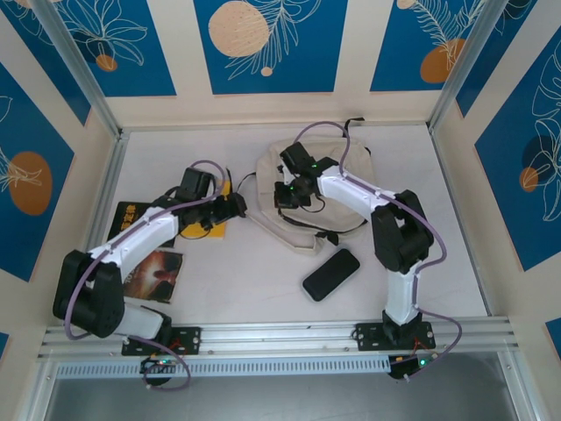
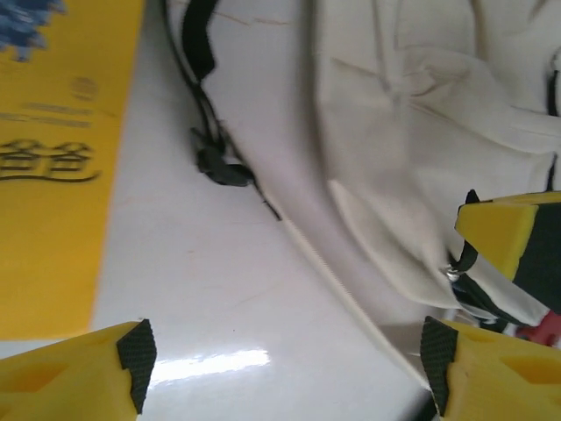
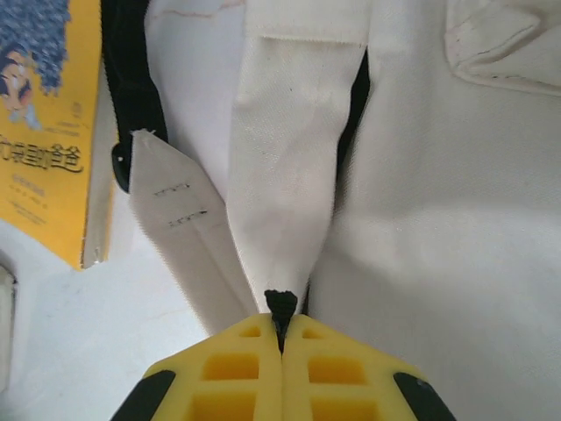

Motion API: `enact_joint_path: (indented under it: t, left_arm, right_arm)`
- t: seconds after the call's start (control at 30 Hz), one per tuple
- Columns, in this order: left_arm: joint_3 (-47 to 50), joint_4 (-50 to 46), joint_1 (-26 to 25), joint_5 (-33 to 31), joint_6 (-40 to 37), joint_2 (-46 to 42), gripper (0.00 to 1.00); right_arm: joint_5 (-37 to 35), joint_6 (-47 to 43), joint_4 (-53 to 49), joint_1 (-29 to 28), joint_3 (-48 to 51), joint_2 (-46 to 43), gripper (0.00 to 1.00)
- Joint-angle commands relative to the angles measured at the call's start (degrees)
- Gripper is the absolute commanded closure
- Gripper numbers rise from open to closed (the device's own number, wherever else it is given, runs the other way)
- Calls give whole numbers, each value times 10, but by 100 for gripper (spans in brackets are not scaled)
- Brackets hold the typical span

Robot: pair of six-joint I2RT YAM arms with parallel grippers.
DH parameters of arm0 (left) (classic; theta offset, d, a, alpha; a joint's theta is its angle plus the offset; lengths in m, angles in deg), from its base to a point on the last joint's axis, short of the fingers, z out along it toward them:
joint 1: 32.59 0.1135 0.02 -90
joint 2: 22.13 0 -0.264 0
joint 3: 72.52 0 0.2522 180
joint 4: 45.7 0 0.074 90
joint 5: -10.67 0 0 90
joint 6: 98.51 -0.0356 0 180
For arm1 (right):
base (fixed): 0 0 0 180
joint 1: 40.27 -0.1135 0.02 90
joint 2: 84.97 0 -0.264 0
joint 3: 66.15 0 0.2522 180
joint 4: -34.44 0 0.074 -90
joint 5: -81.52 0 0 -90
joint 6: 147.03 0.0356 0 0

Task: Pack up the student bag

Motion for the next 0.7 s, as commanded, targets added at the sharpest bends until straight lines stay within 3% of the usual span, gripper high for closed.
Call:
enact_joint_path:
  t: [0.0, 0.33, 0.67]
  left_arm:
    - [-3, 81, -24, 52, 52, 33, 24]
    - [-65, 166, -60, 57, 146, 173, 40]
    - [-173, 79, -78, 64, 132, 287, 44]
  right_arm:
    - [29, 26, 23, 7, 23, -26, 95]
    - [69, 24, 68, 22, 88, -55, 100]
    - [123, 36, 108, 33, 151, -66, 100]
